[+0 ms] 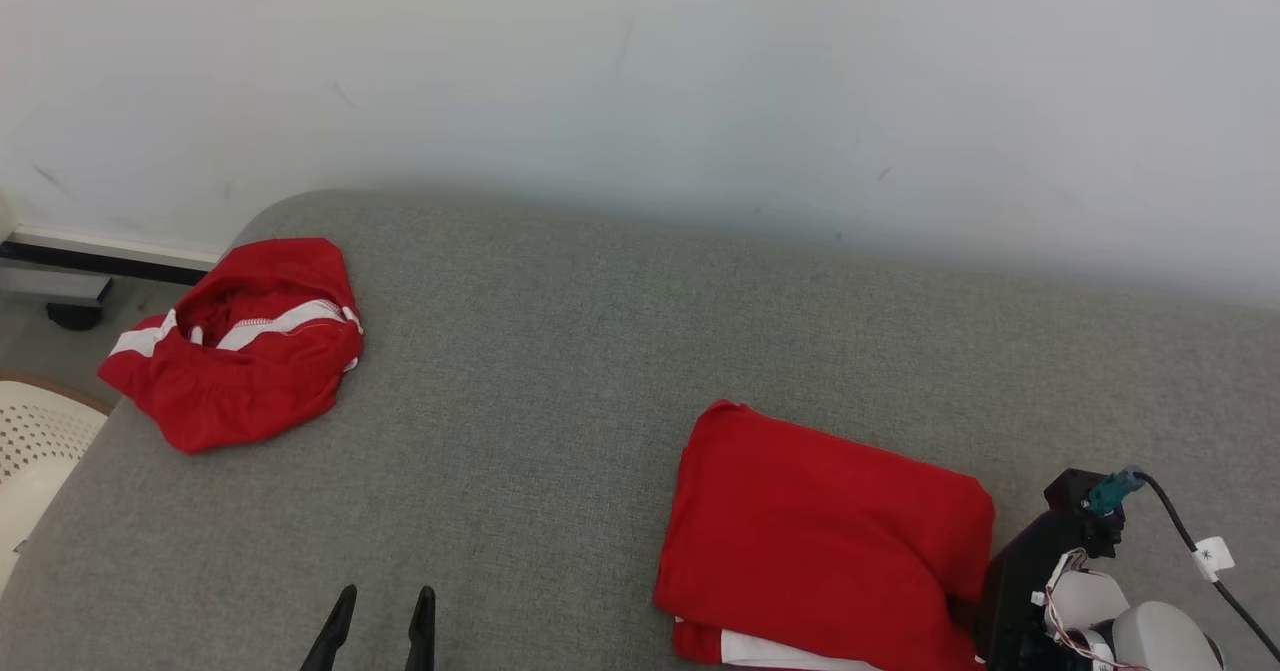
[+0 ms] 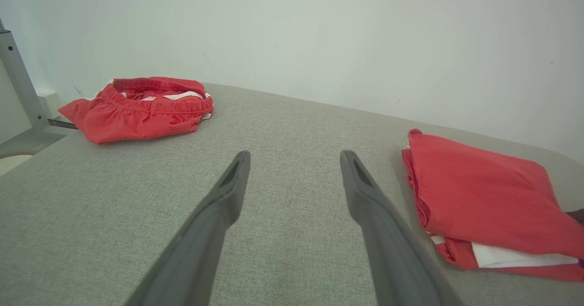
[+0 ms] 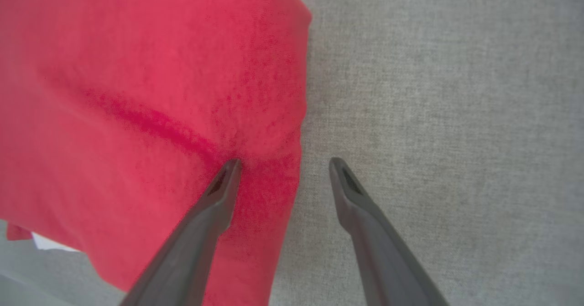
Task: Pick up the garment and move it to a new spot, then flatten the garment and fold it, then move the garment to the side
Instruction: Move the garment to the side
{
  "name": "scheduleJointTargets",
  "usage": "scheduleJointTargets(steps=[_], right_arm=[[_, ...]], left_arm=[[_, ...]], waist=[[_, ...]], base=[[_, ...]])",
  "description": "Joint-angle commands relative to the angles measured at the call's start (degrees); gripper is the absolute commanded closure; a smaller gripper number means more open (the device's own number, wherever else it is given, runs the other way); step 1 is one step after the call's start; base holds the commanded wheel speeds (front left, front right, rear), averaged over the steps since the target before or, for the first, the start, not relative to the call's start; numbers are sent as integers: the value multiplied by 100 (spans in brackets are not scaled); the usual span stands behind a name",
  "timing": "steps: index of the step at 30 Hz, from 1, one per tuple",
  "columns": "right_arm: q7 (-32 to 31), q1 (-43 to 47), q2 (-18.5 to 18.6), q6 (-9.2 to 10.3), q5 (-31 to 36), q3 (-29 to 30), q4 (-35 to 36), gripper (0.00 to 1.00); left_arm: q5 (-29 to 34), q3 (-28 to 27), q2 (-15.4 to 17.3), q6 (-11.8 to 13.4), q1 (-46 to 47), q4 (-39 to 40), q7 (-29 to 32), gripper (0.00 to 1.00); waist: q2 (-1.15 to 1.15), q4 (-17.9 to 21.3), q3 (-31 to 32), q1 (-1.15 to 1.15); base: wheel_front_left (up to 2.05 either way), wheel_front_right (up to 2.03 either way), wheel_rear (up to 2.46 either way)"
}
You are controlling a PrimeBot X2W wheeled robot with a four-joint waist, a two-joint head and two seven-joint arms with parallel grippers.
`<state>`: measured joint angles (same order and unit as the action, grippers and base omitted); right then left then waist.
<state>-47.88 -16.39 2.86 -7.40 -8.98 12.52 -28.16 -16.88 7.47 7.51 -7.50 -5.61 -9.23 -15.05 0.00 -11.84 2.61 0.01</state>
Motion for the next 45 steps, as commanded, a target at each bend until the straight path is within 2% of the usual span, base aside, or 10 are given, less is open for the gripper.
scheduleJointTargets(steps=[1,7,8,10,12,21,27,34,39,45], right_arm=[[16,-20,3,-14,63,4,-65,0],[141,-124,-10,-14,26,-118,-649,0],[184,-151,-12,-14,15,-143,-733,8],[293,-220,-17,-14,22,-218,-864,73],[442,-267,-18,-14,127,-267,-914,100],[802,-512,52,0,1442,-335,-337,100],[863,-714,915,-1,2216,-251,270,100],[1077,-1104,1958,-1,2629,538,363,100],[1626,-1424,2461,-1,2913,726,234,100],[1980,-1584,2559,-1,3211,1043,263,100]], left_arm=[[28,18,1,8,90,15,-19,0],[-8,74,35,8,128,25,-19,0],[-14,70,40,8,141,32,-19,0],[-21,47,48,8,154,48,-19,0],[-20,36,47,8,161,61,-18,0],[-60,26,3,8,308,244,-19,0],[-71,27,50,7,535,613,-19,0],[-71,154,237,7,884,877,-19,0],[-120,232,369,7,1091,944,-19,0],[-157,252,435,7,1203,951,-19,0]], waist=[[0,-40,-45,-1],[0,-31,-179,-1],[0,-18,-200,-1],[0,22,-241,-1],[0,79,-272,-1],[0,460,-544,-1],[0,670,-990,-1],[0,814,-1641,-1],[0,906,-2056,-1],[0,960,-2281,-1]], base=[[0,0,0],[0,0,0],[0,0,0],[0,0,0],[0,0,0],[0,0,0],[0,0,0],[0,0,0],[0,0,0],[0,0,0]])
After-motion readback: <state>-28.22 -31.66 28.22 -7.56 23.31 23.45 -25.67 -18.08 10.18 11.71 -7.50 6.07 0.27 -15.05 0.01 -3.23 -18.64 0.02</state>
